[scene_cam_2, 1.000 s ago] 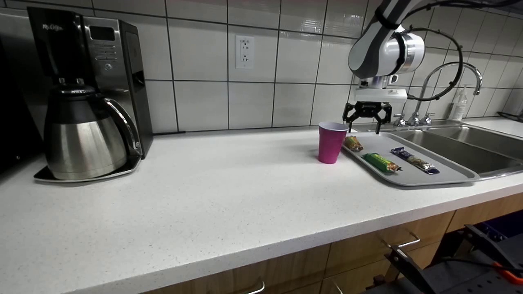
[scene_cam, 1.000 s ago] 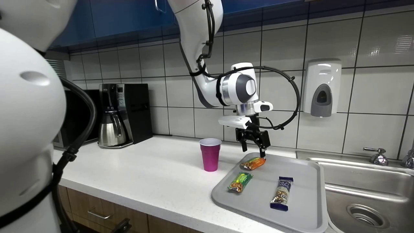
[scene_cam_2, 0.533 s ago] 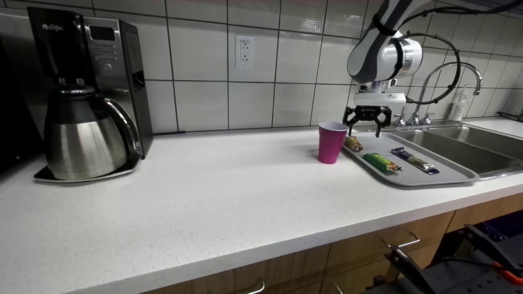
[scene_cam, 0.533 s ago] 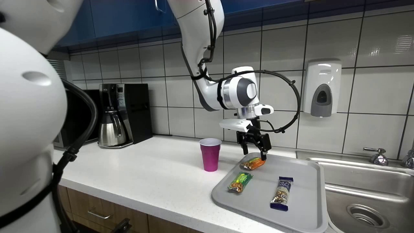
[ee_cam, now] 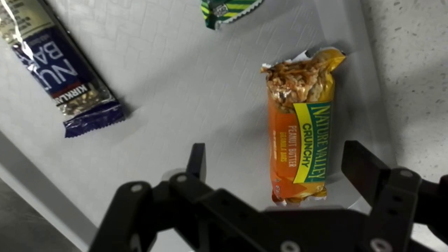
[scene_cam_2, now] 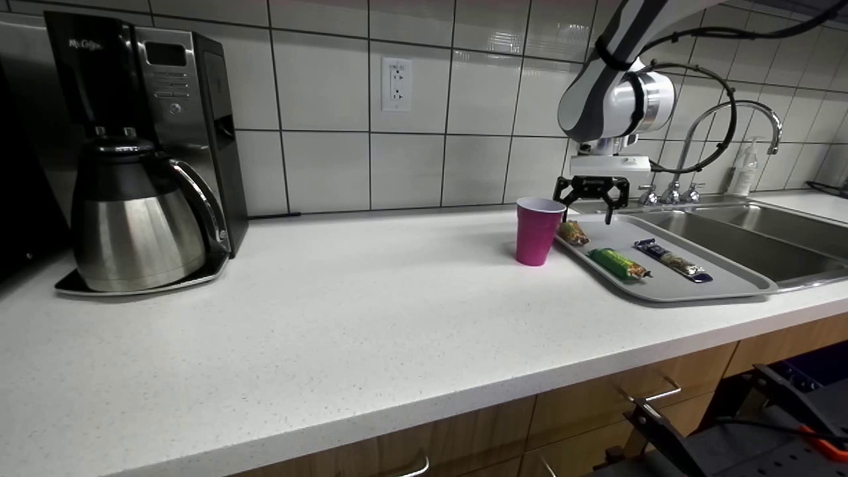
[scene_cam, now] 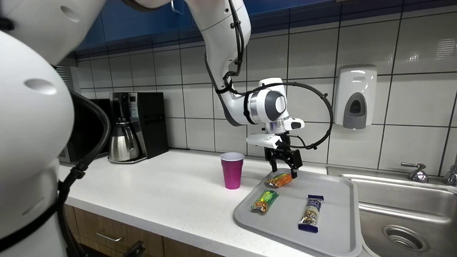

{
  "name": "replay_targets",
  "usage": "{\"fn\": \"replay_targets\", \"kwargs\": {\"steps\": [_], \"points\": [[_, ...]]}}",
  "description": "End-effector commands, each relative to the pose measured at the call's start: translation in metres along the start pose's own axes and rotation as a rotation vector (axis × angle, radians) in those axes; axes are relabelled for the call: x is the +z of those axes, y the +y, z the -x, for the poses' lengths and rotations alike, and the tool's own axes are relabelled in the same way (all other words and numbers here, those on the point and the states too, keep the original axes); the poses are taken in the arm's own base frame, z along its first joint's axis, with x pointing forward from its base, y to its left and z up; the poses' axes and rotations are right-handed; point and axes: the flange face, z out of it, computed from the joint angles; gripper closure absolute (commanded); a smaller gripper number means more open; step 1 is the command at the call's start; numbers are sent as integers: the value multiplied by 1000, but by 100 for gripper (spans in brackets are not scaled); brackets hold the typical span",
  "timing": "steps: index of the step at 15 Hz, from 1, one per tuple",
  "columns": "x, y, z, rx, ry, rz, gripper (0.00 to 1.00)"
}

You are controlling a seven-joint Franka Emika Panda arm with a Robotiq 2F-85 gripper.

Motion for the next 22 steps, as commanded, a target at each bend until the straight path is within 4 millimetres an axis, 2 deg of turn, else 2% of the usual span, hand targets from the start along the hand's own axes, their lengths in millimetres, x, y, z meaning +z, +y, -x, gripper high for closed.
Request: {"fn": "replay_targets", "kwargs": {"steps": [1, 11, 12, 13, 14, 20, 22], "points": [[6, -3, -13, 12, 3, -2, 0], [21, -7, -22, 30, -13, -17, 0], [22, -8, -22, 31, -14, -20, 25], [23, -8, -23, 30, -13, -19, 28], [23, -8, -23, 30, -15, -21, 35], [25, -8, -25, 31, -14, -20, 82], [24, -8, -25, 33, -12, -20, 83]]}}
